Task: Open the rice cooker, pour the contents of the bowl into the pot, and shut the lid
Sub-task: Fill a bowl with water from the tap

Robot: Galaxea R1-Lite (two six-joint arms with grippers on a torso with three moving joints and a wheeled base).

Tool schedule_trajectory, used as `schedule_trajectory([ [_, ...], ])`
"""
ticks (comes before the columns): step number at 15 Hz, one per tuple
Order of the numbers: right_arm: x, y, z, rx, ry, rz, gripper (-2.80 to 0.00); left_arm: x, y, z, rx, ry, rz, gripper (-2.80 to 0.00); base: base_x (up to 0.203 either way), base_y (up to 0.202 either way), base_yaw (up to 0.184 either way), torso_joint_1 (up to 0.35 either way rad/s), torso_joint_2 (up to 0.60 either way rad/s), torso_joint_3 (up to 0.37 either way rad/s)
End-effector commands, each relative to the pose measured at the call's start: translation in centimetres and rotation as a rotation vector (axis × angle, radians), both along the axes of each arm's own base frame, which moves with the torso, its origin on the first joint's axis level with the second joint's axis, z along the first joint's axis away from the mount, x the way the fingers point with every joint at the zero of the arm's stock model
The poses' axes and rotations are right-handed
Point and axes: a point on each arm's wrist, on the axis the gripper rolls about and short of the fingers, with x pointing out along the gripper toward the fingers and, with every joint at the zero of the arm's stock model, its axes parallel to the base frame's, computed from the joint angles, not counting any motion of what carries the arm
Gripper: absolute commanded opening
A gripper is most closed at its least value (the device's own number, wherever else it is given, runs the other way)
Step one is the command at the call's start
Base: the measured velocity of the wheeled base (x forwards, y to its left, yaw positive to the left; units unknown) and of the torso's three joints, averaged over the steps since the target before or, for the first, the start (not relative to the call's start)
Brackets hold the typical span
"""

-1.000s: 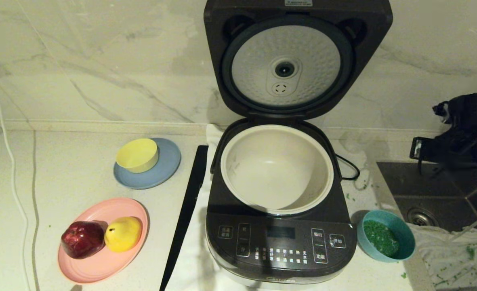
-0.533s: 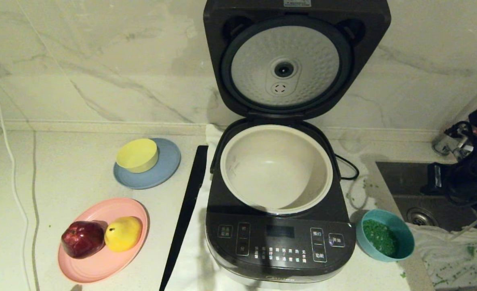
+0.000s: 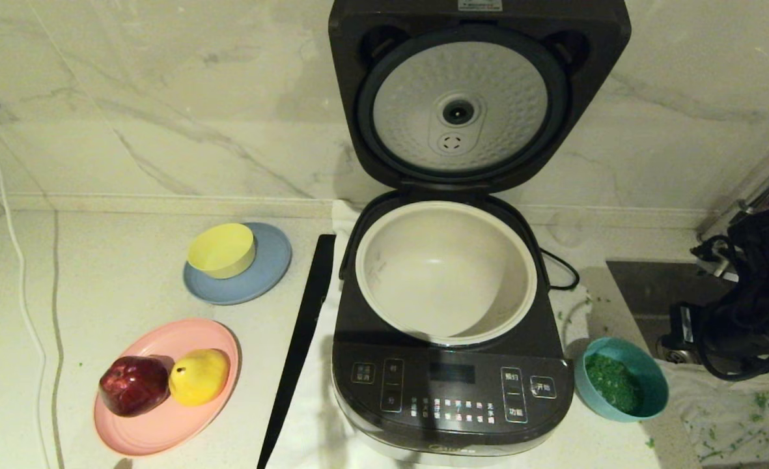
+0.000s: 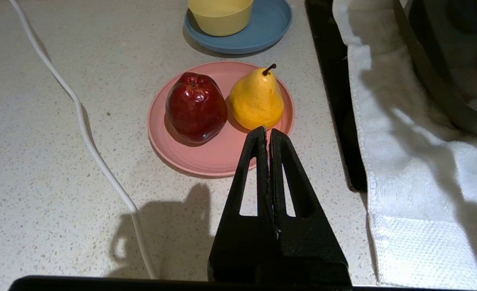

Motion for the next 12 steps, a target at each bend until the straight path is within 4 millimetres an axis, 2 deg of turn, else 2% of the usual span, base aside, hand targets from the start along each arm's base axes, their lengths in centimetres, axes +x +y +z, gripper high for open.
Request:
schedule_trajectory([
  [1, 0.1, 0.0, -1.7, -0.017, 0.022, -0.015, -2.8, 0.1, 0.0, -0.2, -0.001, 0.006, 0.0, -2.8, 0.0, 0.0, 0.0, 0.0, 0.0, 0.0],
  [2, 0.1, -0.1, -2.1, -0.024, 0.011, -0.02, 0.0, 0.1, 0.0, -0.2, 0.001, 0.006, 0.0, -2.8, 0.0, 0.0, 0.0, 0.0, 0.0, 0.0],
  [5, 0.0, -0.2, -2.3, -0.033, -0.027, -0.021, 0.0, 0.1, 0.0, -0.3, 0.0, 0.008, 0.0, -2.8, 0.0, 0.0, 0.0, 0.0, 0.0, 0.0],
  [12, 0.7, -0.4, -3.5, -0.029, 0.013, -0.033, 0.0, 0.1, 0.0, -0.2, 0.001, 0.006, 0.0, -2.8, 0.0, 0.0, 0.0, 0.0, 0.0, 0.0],
])
